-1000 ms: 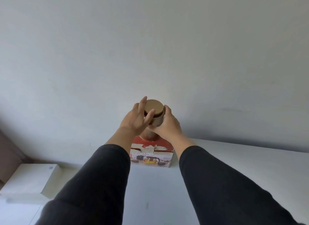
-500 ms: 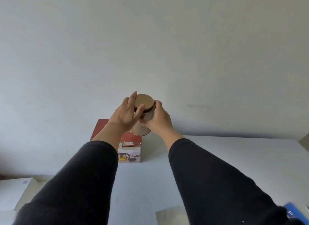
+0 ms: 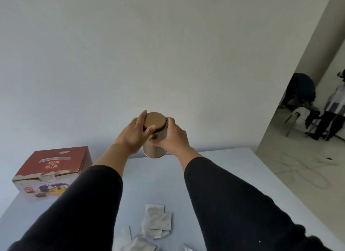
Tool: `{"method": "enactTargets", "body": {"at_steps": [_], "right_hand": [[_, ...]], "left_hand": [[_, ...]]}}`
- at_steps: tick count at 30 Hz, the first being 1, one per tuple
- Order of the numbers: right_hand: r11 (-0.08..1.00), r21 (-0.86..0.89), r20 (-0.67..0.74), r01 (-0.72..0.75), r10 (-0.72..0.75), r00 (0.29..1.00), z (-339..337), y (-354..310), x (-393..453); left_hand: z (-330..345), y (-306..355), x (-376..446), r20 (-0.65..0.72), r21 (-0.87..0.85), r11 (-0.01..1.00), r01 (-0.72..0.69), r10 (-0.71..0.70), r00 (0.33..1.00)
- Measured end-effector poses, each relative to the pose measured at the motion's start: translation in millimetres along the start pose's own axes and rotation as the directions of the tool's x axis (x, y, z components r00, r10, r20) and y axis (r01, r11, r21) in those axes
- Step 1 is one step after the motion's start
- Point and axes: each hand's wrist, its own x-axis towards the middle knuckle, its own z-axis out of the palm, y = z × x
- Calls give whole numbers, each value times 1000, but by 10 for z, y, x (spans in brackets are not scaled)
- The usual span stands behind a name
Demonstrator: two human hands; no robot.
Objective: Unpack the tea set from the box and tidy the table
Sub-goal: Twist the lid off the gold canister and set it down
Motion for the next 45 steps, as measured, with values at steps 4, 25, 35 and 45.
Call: {"method": "enactTargets", "body": {"at_steps": [4, 25, 35, 45], "right_hand": [[998, -6, -46, -63, 63, 997, -370, 366, -112], [965, 45, 38, -259, 258, 966, -1043, 2725, 591], [955, 67, 204, -289, 271, 941, -681, 3608, 1103], [953, 35, 264, -301, 282, 923, -505, 3851, 1320]], "left_hand": [[249, 401, 154, 72, 0, 997, -73, 72, 995], [2515, 1252, 1293, 289, -54, 998, -26, 40, 957], [3345, 1033, 1657, 347, -15, 987, 157, -142, 927], [3609, 855, 1808, 363, -14, 980, 200, -181, 914]]}}
